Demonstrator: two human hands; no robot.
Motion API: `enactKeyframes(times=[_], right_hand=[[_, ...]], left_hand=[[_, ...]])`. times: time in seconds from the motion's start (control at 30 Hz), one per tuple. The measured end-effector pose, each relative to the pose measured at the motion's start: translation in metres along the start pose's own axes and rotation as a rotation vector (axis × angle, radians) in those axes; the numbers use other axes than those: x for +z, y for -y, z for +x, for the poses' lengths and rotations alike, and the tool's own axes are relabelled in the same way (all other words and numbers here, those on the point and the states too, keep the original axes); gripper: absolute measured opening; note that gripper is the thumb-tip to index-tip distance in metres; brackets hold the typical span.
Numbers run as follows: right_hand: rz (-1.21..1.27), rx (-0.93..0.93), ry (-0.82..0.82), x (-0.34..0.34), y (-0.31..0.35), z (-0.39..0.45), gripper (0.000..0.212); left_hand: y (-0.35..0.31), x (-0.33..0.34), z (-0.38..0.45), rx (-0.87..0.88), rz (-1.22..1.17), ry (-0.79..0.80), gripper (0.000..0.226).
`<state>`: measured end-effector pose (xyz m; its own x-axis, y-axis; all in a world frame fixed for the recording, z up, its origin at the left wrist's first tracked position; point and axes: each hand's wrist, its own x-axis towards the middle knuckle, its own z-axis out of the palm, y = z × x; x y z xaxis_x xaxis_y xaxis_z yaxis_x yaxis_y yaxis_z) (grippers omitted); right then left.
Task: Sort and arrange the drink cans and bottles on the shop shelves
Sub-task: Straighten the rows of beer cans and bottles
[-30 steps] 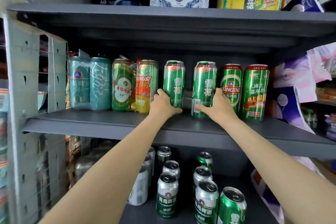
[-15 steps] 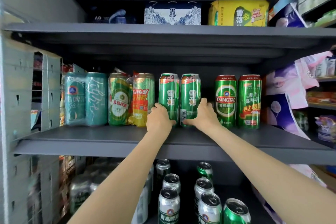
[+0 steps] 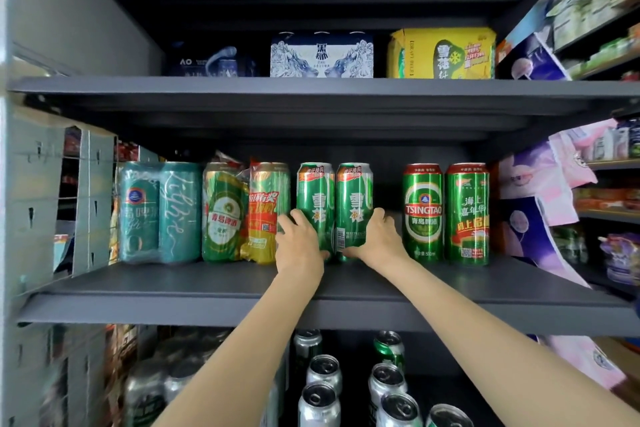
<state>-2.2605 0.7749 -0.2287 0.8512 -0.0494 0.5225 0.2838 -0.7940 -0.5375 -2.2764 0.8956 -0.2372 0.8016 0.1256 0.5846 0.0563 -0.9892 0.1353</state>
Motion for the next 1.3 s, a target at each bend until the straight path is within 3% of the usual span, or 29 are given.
enactKeyframes(times=[0.17,0.27,0.33,0.4,0.5,0.6,0.7,0.83,1.3], right_hand=[[0.117,-0.103,-0.067,-0.042,-0.016,-0.014,0.077],[0.098,-0.142,-0.142,-0.077,-0.029,-0.015,0.072],[0.107,-0.123,-0.221,-0.097,-0.042,-0.009,0.067],[0.102,-0.062,-0.351,-0.110,-0.058,-0.001,0.062],[0.141,0.105,-0.486,-0.119,-0.084,0.013,0.056],[0.224,0.277,-0.363,-0.119,-0.106,0.021,0.065],[0.298,0.367,-0.218,-0.111,-0.121,0.018,0.070],[0.396,0.391,-0.078,-0.096,-0.137,0.015,0.065],[0.324,0.206,0.030,-0.093,-0.133,0.007,0.054]], left_hand=[[0.002,-0.006,-0.004,-0.046,-0.170,-0.008,0.089],[0.000,-0.014,-0.009,0.074,-0.202,-0.219,0.069],[-0.010,-0.018,-0.011,0.203,-0.368,-0.323,0.052],[-0.032,-0.019,-0.012,0.274,-0.571,-0.301,0.041],[-0.075,-0.012,-0.012,0.247,-0.788,-0.107,0.041],[-0.111,0.003,-0.006,0.189,-0.761,0.167,0.059],[-0.130,0.012,0.004,0.161,-0.751,0.288,0.068],[-0.136,0.020,0.013,0.130,-0.763,0.342,0.067],[-0.115,0.015,0.005,0.097,-0.706,0.267,0.070]])
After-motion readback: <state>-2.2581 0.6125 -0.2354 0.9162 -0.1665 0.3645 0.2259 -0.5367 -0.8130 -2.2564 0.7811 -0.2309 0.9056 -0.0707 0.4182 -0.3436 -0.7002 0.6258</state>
